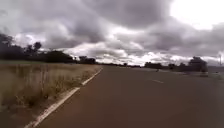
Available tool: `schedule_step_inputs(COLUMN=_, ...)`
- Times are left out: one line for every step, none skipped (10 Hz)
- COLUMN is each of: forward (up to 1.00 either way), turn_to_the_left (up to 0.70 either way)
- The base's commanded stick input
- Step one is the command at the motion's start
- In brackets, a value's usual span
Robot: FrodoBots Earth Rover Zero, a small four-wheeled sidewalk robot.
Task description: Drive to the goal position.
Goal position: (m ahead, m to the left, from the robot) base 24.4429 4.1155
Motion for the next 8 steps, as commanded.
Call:
schedule_step_inputs(forward=0.85, turn_to_the_left=0.04)
schedule_step_inputs(forward=0.85, turn_to_the_left=0.04)
schedule_step_inputs(forward=0.85, turn_to_the_left=0.04)
schedule_step_inputs(forward=0.85, turn_to_the_left=0.04)
schedule_step_inputs(forward=0.85, turn_to_the_left=0.04)
schedule_step_inputs(forward=0.85, turn_to_the_left=0.04)
schedule_step_inputs(forward=0.85, turn_to_the_left=0.04)
schedule_step_inputs(forward=0.85, turn_to_the_left=0.04)
